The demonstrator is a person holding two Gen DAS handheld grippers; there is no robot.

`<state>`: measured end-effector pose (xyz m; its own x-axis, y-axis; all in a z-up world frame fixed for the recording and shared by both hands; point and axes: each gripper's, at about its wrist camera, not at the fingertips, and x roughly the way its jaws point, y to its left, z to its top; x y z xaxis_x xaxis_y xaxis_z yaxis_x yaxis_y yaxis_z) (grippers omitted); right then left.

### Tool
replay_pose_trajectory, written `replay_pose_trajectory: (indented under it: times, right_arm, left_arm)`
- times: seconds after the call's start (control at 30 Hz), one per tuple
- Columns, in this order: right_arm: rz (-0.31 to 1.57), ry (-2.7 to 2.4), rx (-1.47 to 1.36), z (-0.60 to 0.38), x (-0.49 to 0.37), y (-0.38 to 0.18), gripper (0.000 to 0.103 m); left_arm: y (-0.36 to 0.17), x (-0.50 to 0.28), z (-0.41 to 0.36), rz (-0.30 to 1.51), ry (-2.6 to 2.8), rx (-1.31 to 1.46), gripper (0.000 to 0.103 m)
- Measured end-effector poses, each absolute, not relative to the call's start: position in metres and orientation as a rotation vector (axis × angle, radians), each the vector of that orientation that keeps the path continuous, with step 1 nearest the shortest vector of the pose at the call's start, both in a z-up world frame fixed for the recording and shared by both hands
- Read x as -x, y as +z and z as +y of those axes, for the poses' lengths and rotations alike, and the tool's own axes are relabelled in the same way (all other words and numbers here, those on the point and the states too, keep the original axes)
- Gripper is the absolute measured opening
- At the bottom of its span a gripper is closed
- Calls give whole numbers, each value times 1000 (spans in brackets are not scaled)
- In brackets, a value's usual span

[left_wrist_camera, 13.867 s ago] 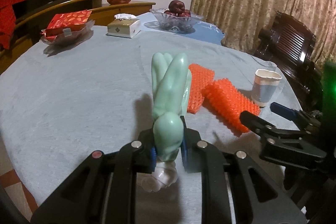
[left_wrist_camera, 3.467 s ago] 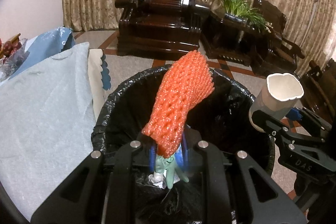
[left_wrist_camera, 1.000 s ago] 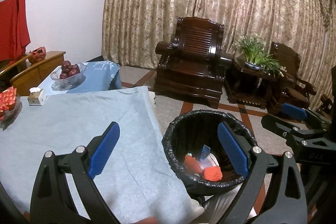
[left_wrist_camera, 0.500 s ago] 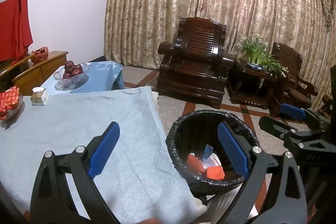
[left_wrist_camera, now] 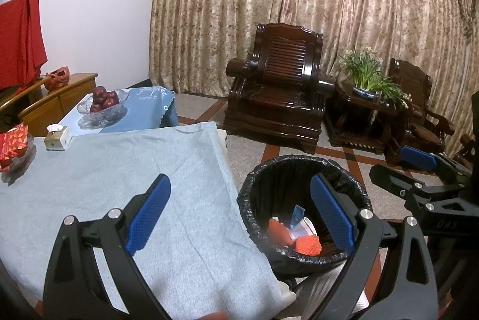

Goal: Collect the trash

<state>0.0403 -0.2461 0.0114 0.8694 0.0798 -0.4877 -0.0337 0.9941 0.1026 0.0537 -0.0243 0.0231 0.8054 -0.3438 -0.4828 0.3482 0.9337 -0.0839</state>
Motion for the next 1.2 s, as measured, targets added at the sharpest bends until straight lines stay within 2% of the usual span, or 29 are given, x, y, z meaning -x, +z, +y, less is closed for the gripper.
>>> replay_pose_trajectory:
  times: [1.2]
  right_arm:
    - [519, 56, -96, -244, -39, 9, 97]
  left_arm:
    - [19, -54, -16, 523, -368, -18, 92]
